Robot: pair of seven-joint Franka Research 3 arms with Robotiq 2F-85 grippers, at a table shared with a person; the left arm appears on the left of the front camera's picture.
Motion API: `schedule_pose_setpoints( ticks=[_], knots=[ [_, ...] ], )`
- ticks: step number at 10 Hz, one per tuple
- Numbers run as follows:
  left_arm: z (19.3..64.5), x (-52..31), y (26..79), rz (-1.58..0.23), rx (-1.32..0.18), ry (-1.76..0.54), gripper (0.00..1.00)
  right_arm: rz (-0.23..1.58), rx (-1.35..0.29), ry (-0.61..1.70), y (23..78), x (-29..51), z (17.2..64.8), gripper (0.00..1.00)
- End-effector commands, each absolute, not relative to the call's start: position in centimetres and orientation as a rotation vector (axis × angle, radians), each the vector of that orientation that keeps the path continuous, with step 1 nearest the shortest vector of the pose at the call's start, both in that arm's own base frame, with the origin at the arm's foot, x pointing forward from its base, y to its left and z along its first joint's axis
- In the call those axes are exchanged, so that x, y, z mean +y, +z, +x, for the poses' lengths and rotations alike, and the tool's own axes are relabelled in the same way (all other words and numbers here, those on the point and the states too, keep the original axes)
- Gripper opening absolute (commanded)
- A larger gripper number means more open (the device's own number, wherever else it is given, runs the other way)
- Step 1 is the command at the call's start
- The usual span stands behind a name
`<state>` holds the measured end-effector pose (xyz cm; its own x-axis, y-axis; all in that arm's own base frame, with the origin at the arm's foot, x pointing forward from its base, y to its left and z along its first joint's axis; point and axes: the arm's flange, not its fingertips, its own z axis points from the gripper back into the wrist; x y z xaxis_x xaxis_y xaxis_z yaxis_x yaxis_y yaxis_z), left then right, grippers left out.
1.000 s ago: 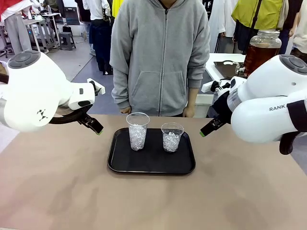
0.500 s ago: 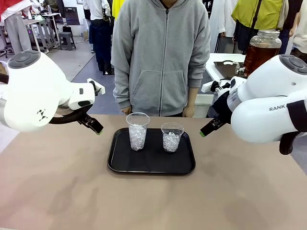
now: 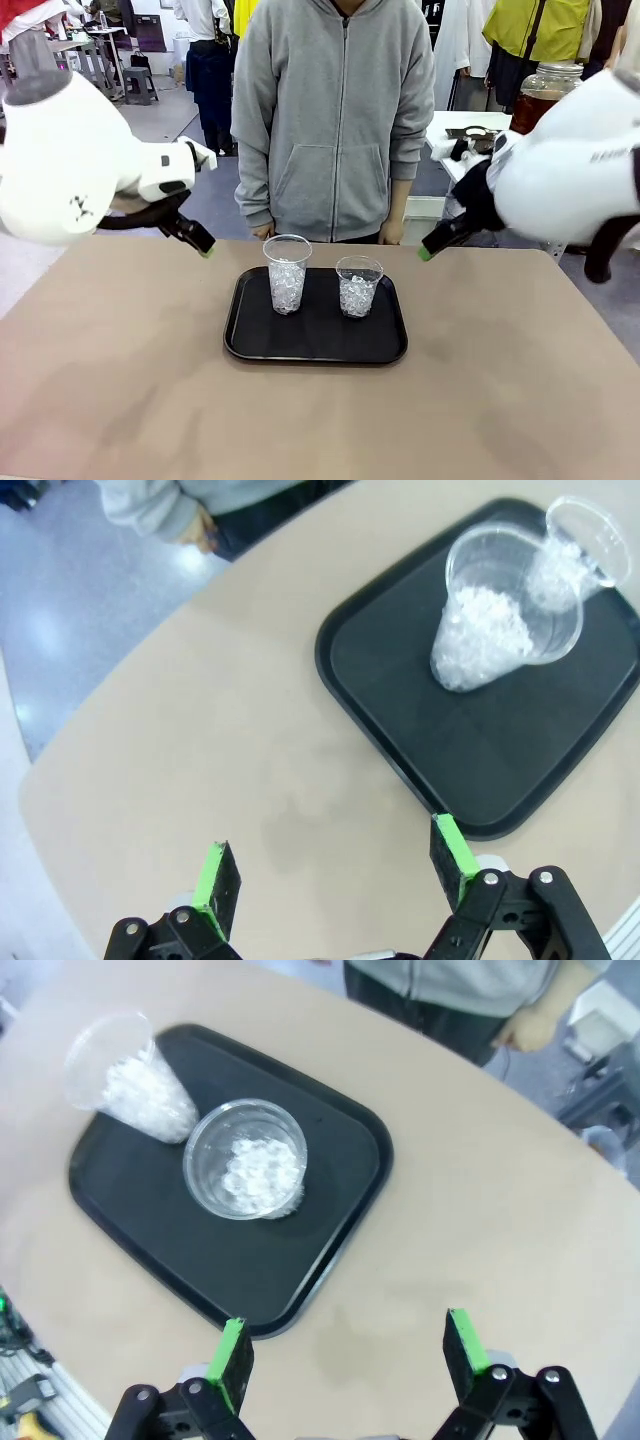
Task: Pour the drink into the iced cup.
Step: Pick up the iced cup indicated by the human and present it to them.
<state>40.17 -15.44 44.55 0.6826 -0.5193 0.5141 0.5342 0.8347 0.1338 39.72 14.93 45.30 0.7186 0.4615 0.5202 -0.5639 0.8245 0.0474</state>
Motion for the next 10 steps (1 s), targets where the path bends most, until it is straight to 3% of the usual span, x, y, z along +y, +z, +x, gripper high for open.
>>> schedule_pose_setpoints(
  ticks=[1, 5, 10],
  knots=[
    [40.6, -14.0, 48.1, -0.123, -0.548, -0.583, 1.0, 0.37, -0.461, 0.565, 48.3, 12.7, 40.7, 1.0],
    [42.3, -10.9, 50.8, -0.486, -0.453, -0.391, 1.0, 0.643, -0.374, 0.408, 50.1, 9.5, 41.9, 1.0],
    [43.6, -8.9, 46.4, -0.727, -0.193, -0.261, 1.0, 0.948, -0.232, 0.201, 45.2, 6.1, 44.4, 1.0]
  ],
)
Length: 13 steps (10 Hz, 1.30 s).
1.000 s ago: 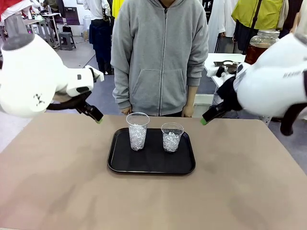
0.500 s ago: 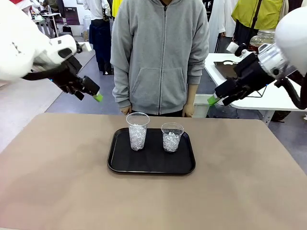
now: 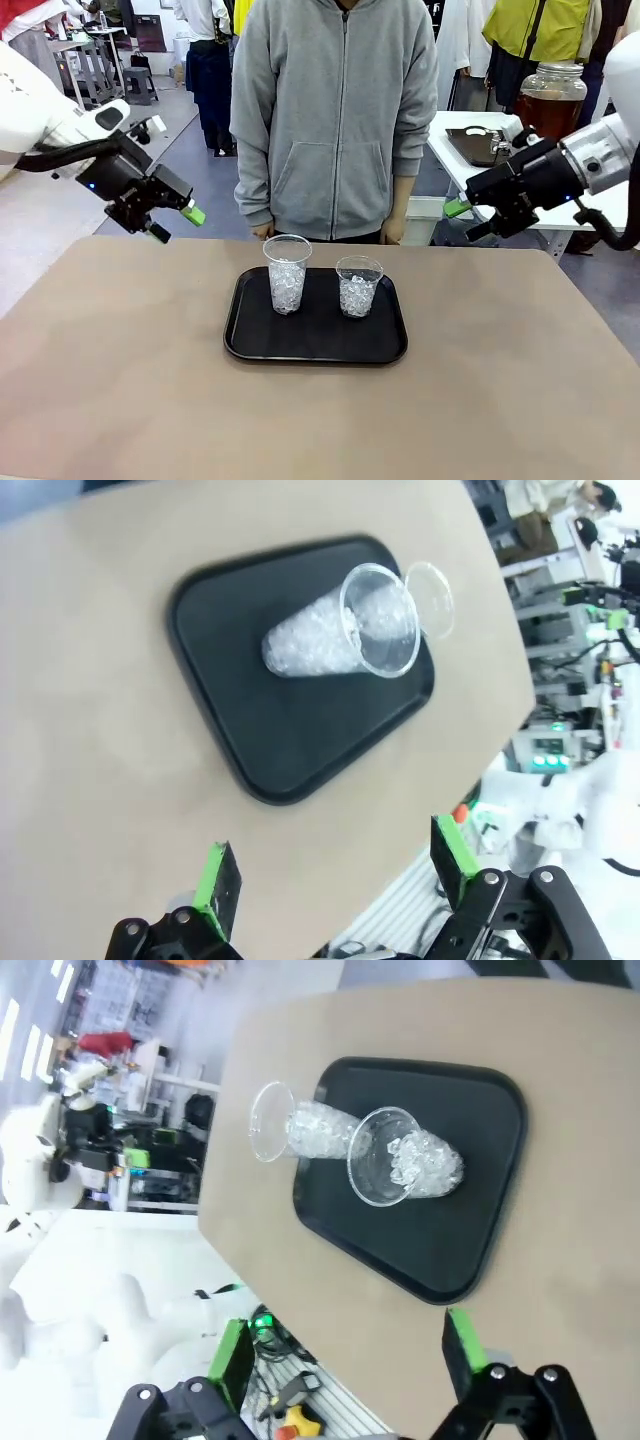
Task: Pour the drink into the iced cup.
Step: Pick up the iced cup indicated by the human and present it to them.
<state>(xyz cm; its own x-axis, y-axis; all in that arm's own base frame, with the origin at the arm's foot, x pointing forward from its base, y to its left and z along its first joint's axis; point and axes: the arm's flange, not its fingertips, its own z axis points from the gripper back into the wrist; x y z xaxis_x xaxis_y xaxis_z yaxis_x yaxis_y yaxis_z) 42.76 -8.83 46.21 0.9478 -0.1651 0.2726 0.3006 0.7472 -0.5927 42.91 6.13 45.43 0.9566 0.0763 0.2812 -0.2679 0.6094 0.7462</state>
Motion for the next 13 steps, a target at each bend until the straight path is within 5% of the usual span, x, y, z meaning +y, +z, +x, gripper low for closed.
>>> schedule_pose_setpoints(
  ticks=[1, 3, 7, 13],
  knots=[
    [43.7, -8.8, 45.7, -0.768, -0.185, -0.246, 1.0, 0.968, -0.224, 0.195, 44.8, 6.1, 44.7, 1.0],
    [43.2, -8.5, 45.3, -0.731, -0.262, -0.274, 1.0, 0.935, -0.233, 0.262, 45.0, 6.8, 44.4, 1.0],
    [43.3, -8.6, 44.9, -0.736, -0.191, -0.236, 1.0, 0.932, -0.195, 0.192, 44.0, 6.1, 44.1, 1.0],
    [45.1, -3.0, 38.7, -1.143, -0.192, 0.012, 1.0, 1.232, -0.175, -0.034, 38.9, 2.2, 47.5, 1.0]
  ],
)
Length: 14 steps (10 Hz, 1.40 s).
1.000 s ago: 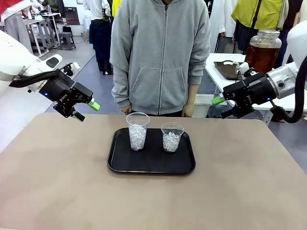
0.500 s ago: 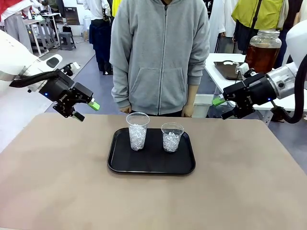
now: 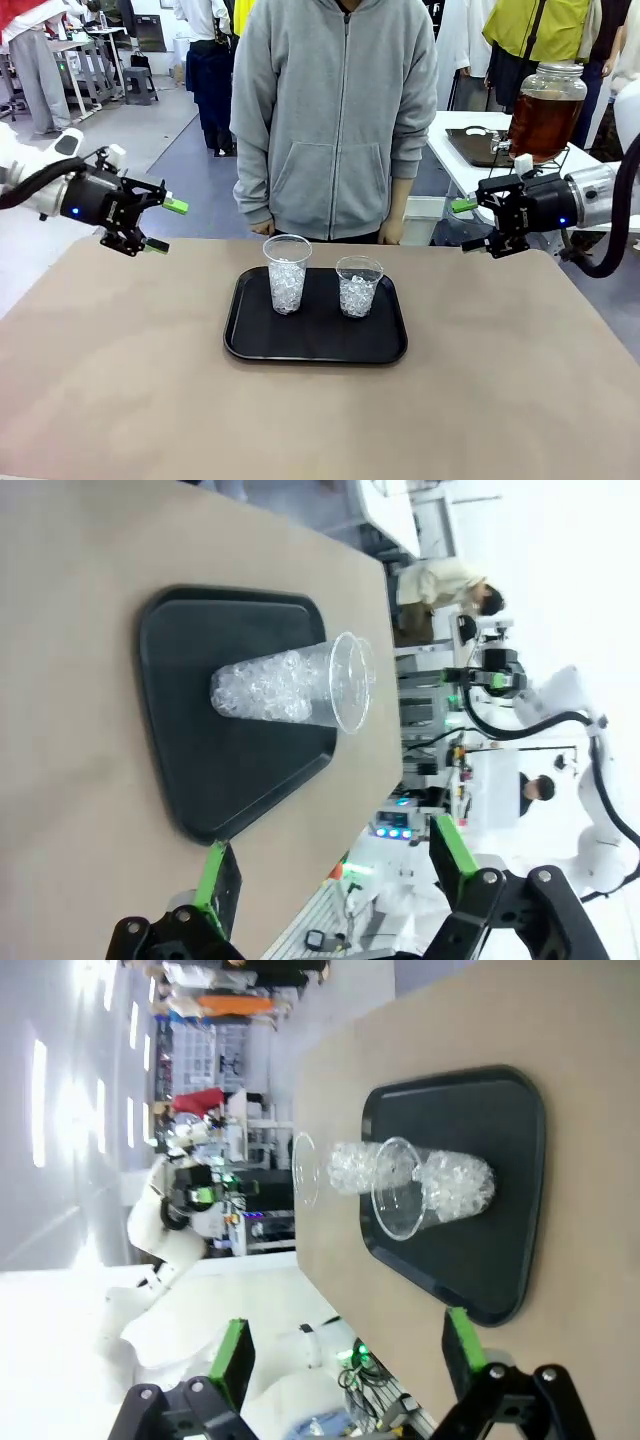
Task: Pour the drink into the iced cup.
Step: Pick up the iced cup indicated by the human and present it to them.
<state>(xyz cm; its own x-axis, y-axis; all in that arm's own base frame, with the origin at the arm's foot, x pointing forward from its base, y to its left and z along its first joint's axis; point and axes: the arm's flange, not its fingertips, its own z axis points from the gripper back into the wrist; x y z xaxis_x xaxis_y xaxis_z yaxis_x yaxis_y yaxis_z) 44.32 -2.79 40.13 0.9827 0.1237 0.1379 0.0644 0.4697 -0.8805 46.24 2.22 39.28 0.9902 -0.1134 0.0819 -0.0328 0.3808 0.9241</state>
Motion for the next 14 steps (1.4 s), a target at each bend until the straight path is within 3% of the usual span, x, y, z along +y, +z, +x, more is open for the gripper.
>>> schedule_pose_setpoints(
  ticks=[1, 5, 9, 14],
  knots=[
    [45.5, -2.7, 37.8, -1.188, -0.179, 0.017, 1.0, 1.28, -0.165, -0.047, 37.9, 1.7, 48.2, 1.0],
    [47.7, -2.5, 35.4, -1.297, -0.127, 0.039, 1.0, 1.433, -0.073, -0.087, 34.8, 0.5, 51.3, 1.0],
    [49.5, -1.9, 34.8, -1.345, 0.018, 0.039, 1.0, 1.454, -0.058, -0.089, 33.9, 0.2, 52.4, 1.0],
    [49.2, -2.3, 34.3, -1.349, -0.01, 0.035, 1.0, 1.429, -0.033, -0.103, 33.5, 0.3, 52.0, 1.0]
  ],
)
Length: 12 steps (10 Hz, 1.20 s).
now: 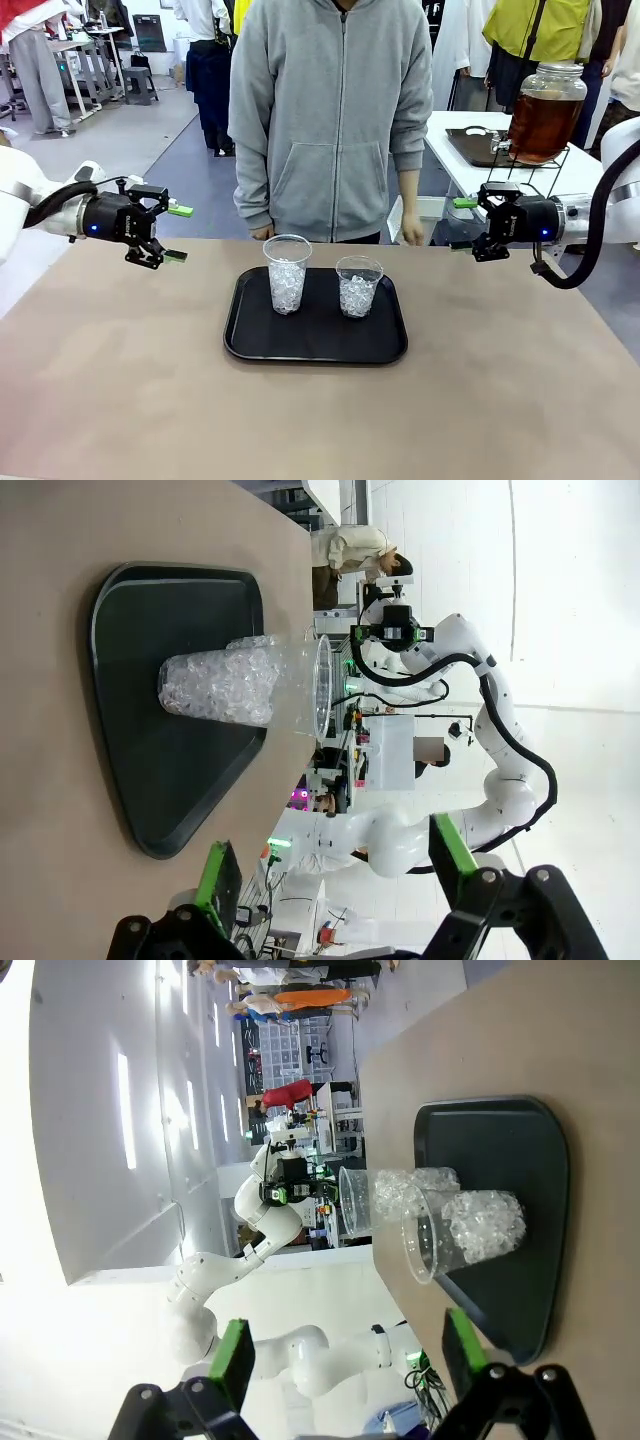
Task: Pour the drink into the iced cup.
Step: Pick up the iced cup indicated by the human and present it to them.
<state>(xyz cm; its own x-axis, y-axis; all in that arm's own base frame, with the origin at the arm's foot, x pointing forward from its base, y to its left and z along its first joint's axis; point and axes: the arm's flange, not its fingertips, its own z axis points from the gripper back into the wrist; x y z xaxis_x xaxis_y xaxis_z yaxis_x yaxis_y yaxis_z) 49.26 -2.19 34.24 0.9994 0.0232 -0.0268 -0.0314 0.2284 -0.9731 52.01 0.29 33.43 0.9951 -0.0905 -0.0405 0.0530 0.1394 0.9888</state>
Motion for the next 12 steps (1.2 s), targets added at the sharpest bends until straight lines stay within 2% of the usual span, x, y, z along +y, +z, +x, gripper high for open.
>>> schedule_pose_setpoints(
  ticks=[1, 12],
  knots=[
    [49.18, -2.32, 34.34, -1.349, -0.01, 0.035, 1.0, 1.429, -0.033, -0.103, 33.51, 0.28, 52.05, 1.0],
    [49.18, -2.32, 34.34, -1.349, -0.01, 0.035, 1.0, 1.429, -0.033, -0.103, 33.51, 0.28, 52.05, 1.0]
  ],
)
